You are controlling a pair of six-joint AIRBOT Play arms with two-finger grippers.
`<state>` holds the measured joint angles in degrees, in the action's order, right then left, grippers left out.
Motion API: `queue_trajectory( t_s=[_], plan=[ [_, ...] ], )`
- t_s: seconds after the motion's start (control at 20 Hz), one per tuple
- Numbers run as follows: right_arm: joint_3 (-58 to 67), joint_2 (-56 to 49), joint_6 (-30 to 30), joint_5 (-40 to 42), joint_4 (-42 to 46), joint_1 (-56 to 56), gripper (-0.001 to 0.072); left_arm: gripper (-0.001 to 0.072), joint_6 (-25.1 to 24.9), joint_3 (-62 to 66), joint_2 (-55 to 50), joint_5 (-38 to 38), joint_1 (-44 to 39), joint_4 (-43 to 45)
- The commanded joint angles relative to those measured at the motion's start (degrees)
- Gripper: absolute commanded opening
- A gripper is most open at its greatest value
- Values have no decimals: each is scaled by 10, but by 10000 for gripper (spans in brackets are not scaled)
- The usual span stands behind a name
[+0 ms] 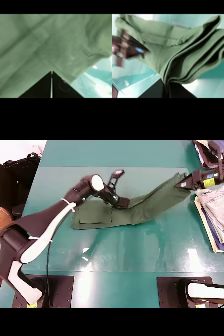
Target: Fold the shirts.
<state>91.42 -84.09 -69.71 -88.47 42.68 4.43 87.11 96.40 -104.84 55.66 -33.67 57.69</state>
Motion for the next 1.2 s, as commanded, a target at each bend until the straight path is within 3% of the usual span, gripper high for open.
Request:
queue_trajectory(
  t_s=[0.0, 0.45, 0.6, 0.8, 1.05, 1.1, 1.15],
  plan=[
    [67, 0, -24, -5, -7, -26, 15, 27, -2, -2, -37, -15, -22, -38],
    [160, -3, -39, 17, -7, -157, 15, 26, -1, 2, -65, -19, -17, -68],
    [160, -22, -37, 21, -7, -210, 15, 24, -2, 24, -53, 25, 13, -59],
    [160, -58, -19, 61, -12, -306, 15, 25, -6, 24, 47, 40, 97, 21],
    [160, -132, 5, 216, -12, -465, 18, 27, -23, 24, 195, 101, 257, 136],
    [160, -148, 20, 251, -12, -493, 75, 26, -23, 24, 218, 111, 287, 153],
    [160, -164, 29, 289, -11, -519, 359, 26, -23, 24, 235, 119, 312, 159]
  ],
)
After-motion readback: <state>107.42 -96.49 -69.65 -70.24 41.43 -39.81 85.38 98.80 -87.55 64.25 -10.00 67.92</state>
